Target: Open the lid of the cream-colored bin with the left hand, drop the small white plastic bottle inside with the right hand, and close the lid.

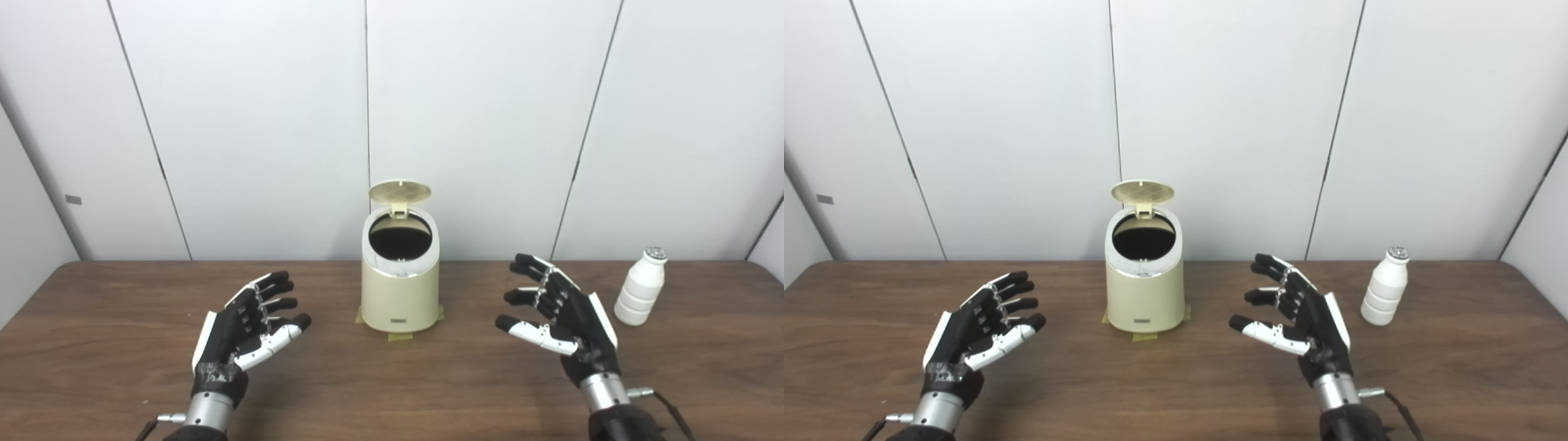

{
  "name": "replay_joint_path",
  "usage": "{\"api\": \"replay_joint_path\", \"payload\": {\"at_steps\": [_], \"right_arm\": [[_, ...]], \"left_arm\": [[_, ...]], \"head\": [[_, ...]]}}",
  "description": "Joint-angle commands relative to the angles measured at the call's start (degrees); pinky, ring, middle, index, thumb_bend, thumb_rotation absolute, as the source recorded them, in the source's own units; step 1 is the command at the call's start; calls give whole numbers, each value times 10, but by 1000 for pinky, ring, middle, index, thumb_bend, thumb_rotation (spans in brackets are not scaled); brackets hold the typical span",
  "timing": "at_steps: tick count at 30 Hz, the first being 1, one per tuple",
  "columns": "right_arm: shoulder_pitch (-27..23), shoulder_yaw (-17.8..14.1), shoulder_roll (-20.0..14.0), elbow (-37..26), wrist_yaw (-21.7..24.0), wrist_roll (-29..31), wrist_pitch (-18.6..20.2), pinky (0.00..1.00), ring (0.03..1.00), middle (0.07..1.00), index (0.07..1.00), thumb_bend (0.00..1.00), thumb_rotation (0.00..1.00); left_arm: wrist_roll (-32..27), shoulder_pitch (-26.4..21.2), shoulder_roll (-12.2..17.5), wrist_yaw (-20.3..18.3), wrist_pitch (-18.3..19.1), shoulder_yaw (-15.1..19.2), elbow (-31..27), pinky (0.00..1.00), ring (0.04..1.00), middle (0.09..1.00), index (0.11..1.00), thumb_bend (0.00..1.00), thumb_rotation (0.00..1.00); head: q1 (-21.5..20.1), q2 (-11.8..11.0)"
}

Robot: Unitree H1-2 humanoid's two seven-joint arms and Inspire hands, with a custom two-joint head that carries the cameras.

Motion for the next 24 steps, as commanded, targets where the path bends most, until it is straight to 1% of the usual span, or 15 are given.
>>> {"api": "replay_joint_path", "payload": {"at_steps": [1,3,4,5,6,7,8,9,11,14,16,18,20,21,24], "right_arm": [[-56,-7,-42,-52,9,-18,13,556,621,788,786,781,255],[-74,-8,-62,-85,10,-34,45,538,626,793,789,759,222],[-79,-8,-68,-95,10,-36,56,539,624,788,783,758,199],[-89,-12,-81,-108,10,-43,72,539,624,786,780,757,186],[-99,-17,-95,-117,10,-50,86,533,625,779,775,763,175],[-105,-20,-105,-123,10,-55,96,533,628,776,775,778,184],[-114,-29,-121,-120,8,-59,98,533,629,775,774,783,188],[-121,-36,-133,-114,6,-62,97,550,637,770,773,784,193],[-132,-50,-154,-106,2,-70,96,571,647,769,773,790,209],[-147,-70,-184,-103,-3,-82,98,552,662,777,774,790,222],[-153,-84,-198,-110,-8,-88,118,597,680,778,768,790,185],[-155,-94,-207,-119,-16,-102,144,609,689,781,768,784,164],[-155,-105,-218,-118,-22,-108,157,612,721,793,764,766,142],[-154,-111,-225,-115,-22,-109,163,613,728,794,762,767,144],[-144,-119,-250,-100,-11,-107,169,661,770,813,778,814,209]], "left_arm": [[6,-14,8,-1,-33,-3,-2,563,700,767,779,743,138],[9,-15,11,0,-39,-3,3,546,680,751,768,735,129],[10,-16,13,0,-42,-2,5,543,675,746,765,725,118],[12,-16,16,0,-45,-2,8,541,672,743,764,719,112],[14,-17,19,0,-49,-1,13,540,674,746,766,714,111],[15,-18,22,0,-52,0,18,550,687,754,773,703,107],[13,-19,25,-1,-55,1,22,553,692,757,775,699,106],[11,-20,27,-2,-58,3,27,568,705,765,778,680,78],[10,-22,34,-4,-64,4,35,579,715,771,780,664,54],[14,-25,43,-4,-69,4,43,588,726,789,783,642,35],[13,-27,48,-3,-70,4,47,593,722,791,790,629,18],[11,-30,51,-4,-68,4,51,596,724,793,793,626,15],[8,-32,52,-5,-71,6,60,597,730,795,793,623,5],[3,-33,52,-6,-68,8,62,597,732,794,792,627,4],[0,-35,51,-6,-58,9,61,600,737,795,791,626,8]], "head": [[-15,-6],[-46,-19],[-49,-21],[-66,-28],[-79,-34],[-82,-35],[-96,-42],[-106,-48],[-120,-56],[-143,-67],[-155,-73],[-168,-79],[-174,-82],[-176,-83],[-184,-84]]}}
